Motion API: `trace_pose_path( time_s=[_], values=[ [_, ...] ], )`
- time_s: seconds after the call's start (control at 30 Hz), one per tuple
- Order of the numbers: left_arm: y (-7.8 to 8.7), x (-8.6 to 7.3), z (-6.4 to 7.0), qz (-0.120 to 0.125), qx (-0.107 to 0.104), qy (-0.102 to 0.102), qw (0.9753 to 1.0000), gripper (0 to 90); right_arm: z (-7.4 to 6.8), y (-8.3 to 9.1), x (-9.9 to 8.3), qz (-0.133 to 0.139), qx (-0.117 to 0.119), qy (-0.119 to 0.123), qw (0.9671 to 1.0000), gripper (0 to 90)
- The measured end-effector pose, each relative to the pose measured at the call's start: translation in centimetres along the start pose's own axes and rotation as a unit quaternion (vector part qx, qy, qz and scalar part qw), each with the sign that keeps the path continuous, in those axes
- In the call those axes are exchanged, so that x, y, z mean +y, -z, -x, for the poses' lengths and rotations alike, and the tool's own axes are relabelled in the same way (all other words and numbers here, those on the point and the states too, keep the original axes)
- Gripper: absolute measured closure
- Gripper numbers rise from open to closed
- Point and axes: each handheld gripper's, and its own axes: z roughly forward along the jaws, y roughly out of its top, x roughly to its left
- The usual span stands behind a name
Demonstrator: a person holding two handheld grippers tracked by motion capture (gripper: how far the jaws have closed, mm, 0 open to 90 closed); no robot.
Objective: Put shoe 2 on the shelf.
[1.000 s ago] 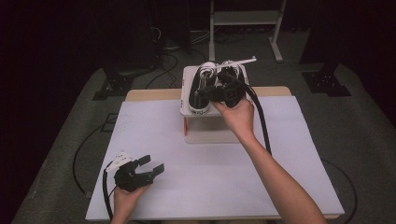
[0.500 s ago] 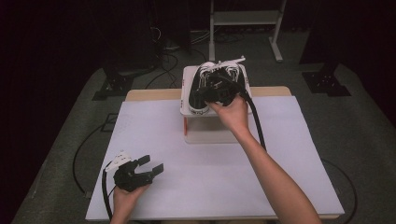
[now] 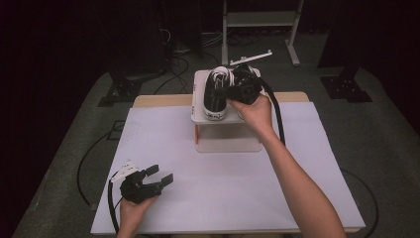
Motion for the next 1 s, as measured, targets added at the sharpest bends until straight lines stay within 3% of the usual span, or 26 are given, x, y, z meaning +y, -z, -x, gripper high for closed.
trace_pose_path(
  time_s=[0.33, 0.4, 0.5, 0.7, 0.83, 1.0],
  values=[
    [-0.1, 0.0, 0.2, 0.000, -0.001, 0.001, 1.0000, 19.2, 0.6, 0.9, -0.6, -0.027, -0.004, 0.017, 0.9995, 86.9],
    [0.0, 0.0, 0.2, 0.000, -0.001, 0.001, 1.0000, 19.2, 0.7, 1.2, -0.6, -0.021, -0.005, 0.020, 0.9996, 86.9],
    [0.0, 0.0, 0.1, 0.000, -0.001, 0.002, 1.0000, 19.2, 0.9, 1.1, -1.0, -0.032, 0.000, 0.014, 0.9994, 86.9],
    [0.0, 0.0, 0.2, 0.001, -0.001, 0.001, 1.0000, 19.2, 1.0, 1.2, -1.3, -0.023, 0.002, 0.015, 0.9996, 86.6],
    [0.0, 0.0, 0.2, -0.002, -0.002, -0.001, 1.0000, 19.2, 0.8, 1.4, -1.3, -0.020, 0.005, 0.016, 0.9997, 79.4],
    [-0.1, -0.1, 0.3, -0.002, -0.001, -0.001, 1.0000, 19.2, 1.0, 3.4, -1.2, 0.001, -0.032, 0.025, 0.9992, 69.4]
  ],
)
